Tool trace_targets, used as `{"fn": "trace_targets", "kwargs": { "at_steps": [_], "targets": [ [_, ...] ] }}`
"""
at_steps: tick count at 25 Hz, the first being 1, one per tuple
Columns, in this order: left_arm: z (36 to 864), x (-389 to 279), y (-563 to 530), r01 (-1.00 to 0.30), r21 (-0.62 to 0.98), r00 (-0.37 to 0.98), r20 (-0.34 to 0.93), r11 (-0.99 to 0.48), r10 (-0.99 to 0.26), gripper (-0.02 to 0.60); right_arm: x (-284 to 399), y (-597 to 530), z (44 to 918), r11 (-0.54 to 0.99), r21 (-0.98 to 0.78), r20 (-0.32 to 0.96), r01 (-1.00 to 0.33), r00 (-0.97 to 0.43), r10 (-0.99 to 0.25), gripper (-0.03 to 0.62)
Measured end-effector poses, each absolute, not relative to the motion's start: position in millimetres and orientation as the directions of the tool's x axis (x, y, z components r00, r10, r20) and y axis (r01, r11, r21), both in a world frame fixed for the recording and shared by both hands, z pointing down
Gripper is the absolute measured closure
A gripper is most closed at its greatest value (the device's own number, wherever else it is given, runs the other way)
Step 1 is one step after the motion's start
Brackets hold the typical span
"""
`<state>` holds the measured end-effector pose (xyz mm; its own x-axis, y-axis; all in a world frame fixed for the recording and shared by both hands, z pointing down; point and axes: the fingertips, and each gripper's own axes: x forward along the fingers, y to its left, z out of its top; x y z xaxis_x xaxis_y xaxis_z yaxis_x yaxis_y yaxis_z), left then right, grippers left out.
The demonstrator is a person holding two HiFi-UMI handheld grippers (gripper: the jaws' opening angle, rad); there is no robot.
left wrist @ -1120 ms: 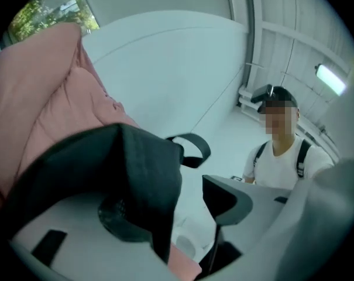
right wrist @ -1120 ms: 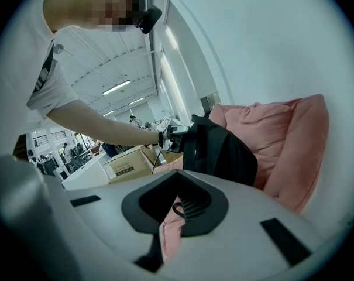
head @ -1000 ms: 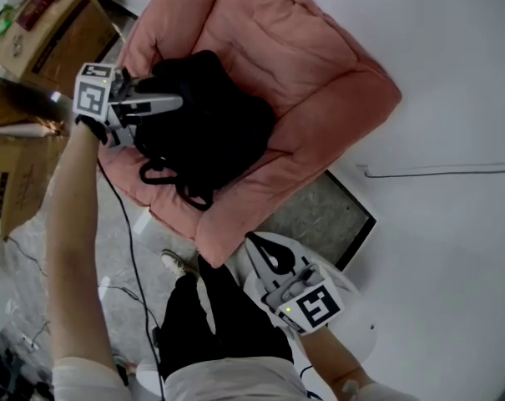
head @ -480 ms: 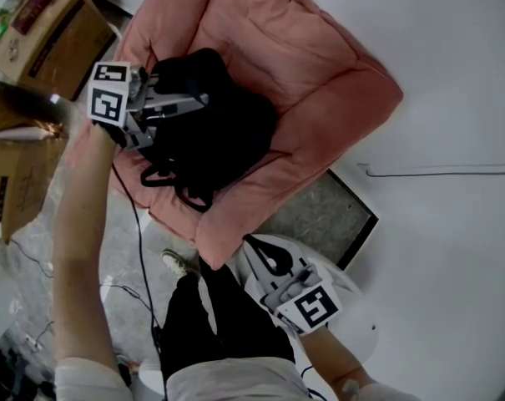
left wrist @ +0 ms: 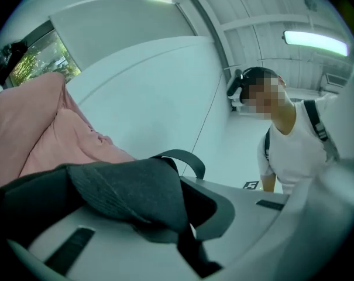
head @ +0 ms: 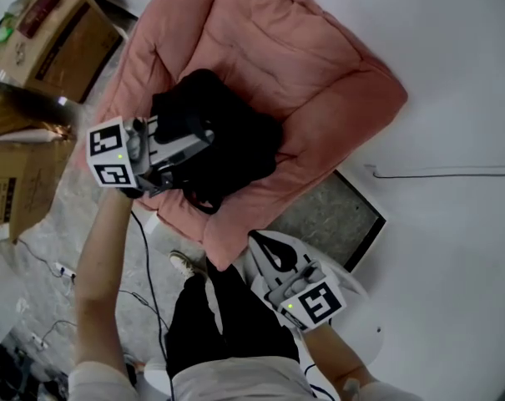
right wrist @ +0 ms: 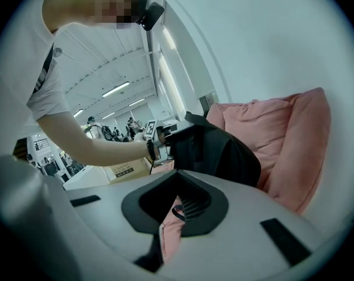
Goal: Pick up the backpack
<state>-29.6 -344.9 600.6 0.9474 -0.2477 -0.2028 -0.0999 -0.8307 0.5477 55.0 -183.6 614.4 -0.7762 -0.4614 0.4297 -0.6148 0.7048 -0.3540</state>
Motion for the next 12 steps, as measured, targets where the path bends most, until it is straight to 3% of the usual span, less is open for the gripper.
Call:
{"fn": "trace_targets", "kwargs": {
  "at_steps": [5,12],
  "targets": [
    [580,-35,-300,-0.166,0.54,0.902,-0.255,-0.825,-0.349,0.56,54,-183,609,0.711,-0.354,0.419,-0.608,-0.783,-0.46,0.574],
    [554,-45,-255,-0.316,0.451,0.873,-0.206,-0.835,-0.442,0.561,50,-170,601,0.713,-0.339,0.43,-0.614,-0.775,-0.464,0.574]
  ]
}}
